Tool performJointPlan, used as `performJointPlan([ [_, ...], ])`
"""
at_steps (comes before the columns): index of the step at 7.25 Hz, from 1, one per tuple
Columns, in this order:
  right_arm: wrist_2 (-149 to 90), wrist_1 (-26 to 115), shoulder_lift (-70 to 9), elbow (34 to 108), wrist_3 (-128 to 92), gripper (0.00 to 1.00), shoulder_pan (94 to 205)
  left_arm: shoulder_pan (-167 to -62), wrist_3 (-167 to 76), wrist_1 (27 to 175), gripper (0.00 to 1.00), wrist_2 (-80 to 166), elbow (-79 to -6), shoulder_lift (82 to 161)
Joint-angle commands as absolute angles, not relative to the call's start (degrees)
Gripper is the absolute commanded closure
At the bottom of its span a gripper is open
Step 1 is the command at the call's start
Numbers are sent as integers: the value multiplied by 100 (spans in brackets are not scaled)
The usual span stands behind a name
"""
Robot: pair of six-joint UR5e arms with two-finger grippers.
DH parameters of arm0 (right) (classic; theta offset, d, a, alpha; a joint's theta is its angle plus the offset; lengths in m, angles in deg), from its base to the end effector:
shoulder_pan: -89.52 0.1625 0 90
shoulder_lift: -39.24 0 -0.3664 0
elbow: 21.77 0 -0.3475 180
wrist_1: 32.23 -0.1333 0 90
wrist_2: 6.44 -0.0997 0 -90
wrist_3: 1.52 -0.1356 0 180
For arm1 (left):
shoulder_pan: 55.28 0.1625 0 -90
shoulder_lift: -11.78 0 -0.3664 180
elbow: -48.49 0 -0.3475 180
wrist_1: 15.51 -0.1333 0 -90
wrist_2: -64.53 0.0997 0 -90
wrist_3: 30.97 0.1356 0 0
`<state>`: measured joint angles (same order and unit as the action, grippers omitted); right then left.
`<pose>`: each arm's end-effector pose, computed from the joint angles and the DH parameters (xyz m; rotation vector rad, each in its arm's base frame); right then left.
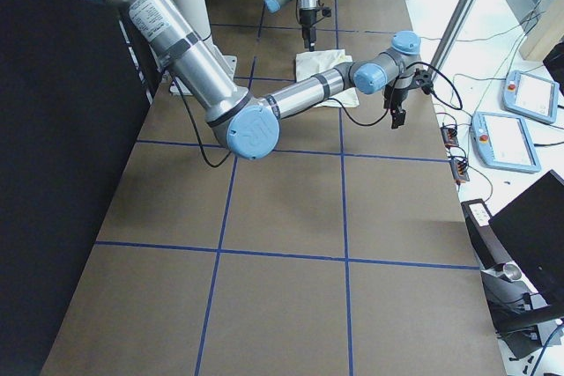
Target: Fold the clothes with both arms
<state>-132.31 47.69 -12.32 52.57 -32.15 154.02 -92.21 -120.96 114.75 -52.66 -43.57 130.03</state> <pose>-0.2491 -0.6474 0.3531 0.2027 -0.7970 -0.0950 0.4530 -0.4297 0.2560 -0.0088 1.2748 -0.2631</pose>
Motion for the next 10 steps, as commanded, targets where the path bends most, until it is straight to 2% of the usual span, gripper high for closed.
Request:
performJointPlan([
  [1,-13458,5159,-1874,5863,-2627,0,15945,-9964,-11022,10941,0,-5702,-5044,12414],
  [3,-13459,5958,-2436,6320,-1292,0,16324,-10587,-9521,9706,0,-5694,-5616,11972],
  [5,-13589,6215,-3104,6628,-586,0,16816,-11640,-7126,8490,0,-5685,-6013,11437],
  [8,-13986,7311,-3590,6892,940,0,17766,-13057,-3793,8301,0,-5703,-5970,10392],
  [9,-13969,7472,-3686,7094,1173,0,17802,-13304,-3287,8258,0,-5851,-5953,10215],
  [10,-13942,7421,-4035,7304,1166,0,17812,-13324,-3308,8344,0,-6244,-5987,9708],
])
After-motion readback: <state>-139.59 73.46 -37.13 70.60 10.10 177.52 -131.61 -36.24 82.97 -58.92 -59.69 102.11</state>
